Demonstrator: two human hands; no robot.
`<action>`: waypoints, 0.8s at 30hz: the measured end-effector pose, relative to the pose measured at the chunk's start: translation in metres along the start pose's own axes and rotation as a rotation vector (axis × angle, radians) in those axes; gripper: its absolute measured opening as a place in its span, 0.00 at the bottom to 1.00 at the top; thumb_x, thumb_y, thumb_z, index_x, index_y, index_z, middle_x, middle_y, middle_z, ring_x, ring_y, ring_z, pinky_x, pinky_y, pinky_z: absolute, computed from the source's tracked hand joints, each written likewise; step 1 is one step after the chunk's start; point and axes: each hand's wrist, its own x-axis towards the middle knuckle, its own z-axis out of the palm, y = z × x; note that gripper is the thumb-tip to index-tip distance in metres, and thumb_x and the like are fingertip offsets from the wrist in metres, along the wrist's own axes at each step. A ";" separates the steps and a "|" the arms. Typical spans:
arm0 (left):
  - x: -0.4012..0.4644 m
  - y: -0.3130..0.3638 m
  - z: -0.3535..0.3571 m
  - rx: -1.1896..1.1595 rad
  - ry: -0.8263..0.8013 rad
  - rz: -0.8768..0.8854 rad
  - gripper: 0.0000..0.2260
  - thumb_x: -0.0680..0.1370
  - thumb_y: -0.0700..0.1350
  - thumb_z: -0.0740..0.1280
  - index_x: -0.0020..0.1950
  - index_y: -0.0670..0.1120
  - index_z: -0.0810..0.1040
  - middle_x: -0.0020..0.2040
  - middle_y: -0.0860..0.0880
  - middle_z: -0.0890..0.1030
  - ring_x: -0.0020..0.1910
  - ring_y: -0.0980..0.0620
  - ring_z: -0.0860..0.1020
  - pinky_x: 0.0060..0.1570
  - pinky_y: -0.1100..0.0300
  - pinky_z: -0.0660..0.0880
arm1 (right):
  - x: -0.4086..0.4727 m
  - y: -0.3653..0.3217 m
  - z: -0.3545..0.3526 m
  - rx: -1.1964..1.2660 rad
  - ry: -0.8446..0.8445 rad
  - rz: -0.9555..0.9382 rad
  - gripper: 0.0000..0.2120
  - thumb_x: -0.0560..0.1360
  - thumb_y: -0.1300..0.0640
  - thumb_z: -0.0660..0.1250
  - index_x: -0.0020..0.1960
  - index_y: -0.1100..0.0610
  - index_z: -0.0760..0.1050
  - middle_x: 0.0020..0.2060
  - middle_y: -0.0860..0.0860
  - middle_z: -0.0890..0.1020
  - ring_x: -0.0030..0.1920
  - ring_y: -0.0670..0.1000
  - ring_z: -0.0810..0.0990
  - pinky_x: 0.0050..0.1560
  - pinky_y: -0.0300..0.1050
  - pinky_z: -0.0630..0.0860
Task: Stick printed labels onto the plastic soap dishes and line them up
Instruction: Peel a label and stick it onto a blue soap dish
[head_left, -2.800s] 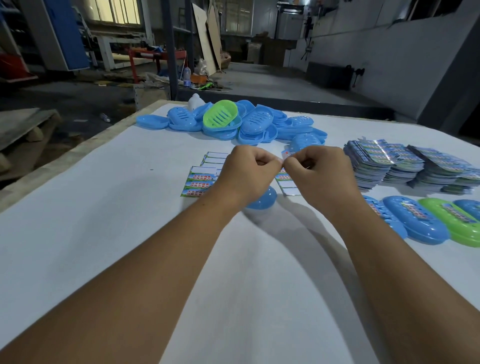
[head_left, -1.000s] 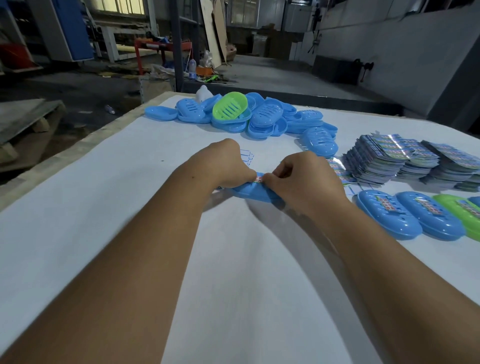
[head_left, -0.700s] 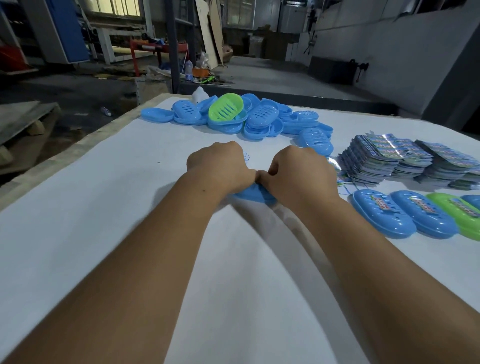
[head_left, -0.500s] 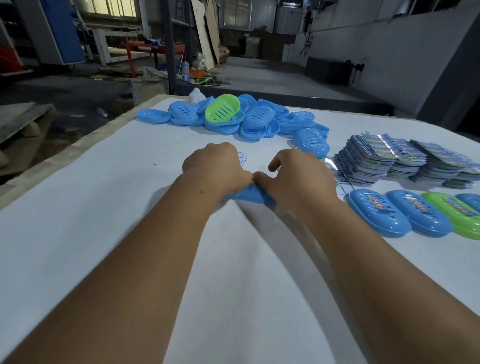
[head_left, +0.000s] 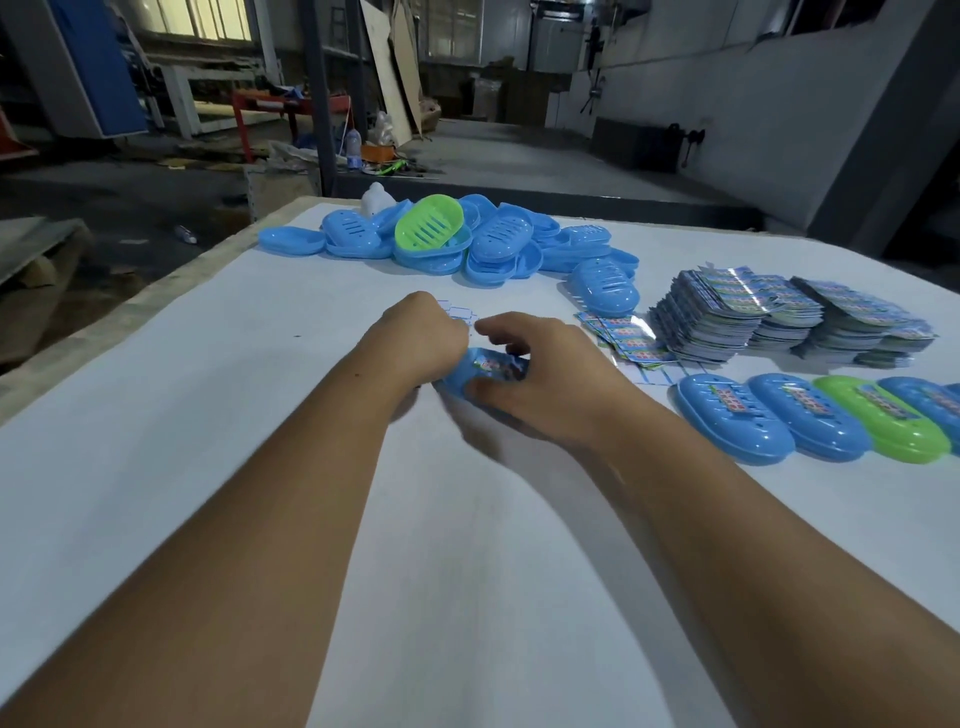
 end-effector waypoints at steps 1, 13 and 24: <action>0.000 -0.001 0.000 0.020 0.022 0.001 0.14 0.77 0.46 0.62 0.55 0.37 0.77 0.52 0.36 0.78 0.51 0.36 0.78 0.38 0.50 0.71 | -0.002 -0.001 -0.002 -0.037 -0.016 -0.024 0.29 0.70 0.43 0.74 0.69 0.42 0.74 0.60 0.45 0.80 0.56 0.46 0.79 0.52 0.41 0.71; 0.004 -0.006 0.010 0.118 0.141 0.055 0.08 0.78 0.54 0.66 0.54 0.52 0.74 0.60 0.49 0.79 0.51 0.48 0.73 0.51 0.55 0.71 | -0.015 0.016 -0.062 -0.506 -0.216 0.326 0.22 0.64 0.34 0.68 0.47 0.50 0.81 0.44 0.48 0.82 0.44 0.52 0.80 0.47 0.47 0.80; 0.003 -0.010 0.013 0.106 0.157 0.049 0.06 0.77 0.53 0.67 0.50 0.53 0.77 0.43 0.56 0.74 0.50 0.48 0.77 0.49 0.54 0.74 | -0.022 0.038 -0.092 -0.398 -0.145 0.490 0.15 0.68 0.54 0.72 0.54 0.54 0.82 0.44 0.54 0.83 0.41 0.54 0.82 0.37 0.45 0.77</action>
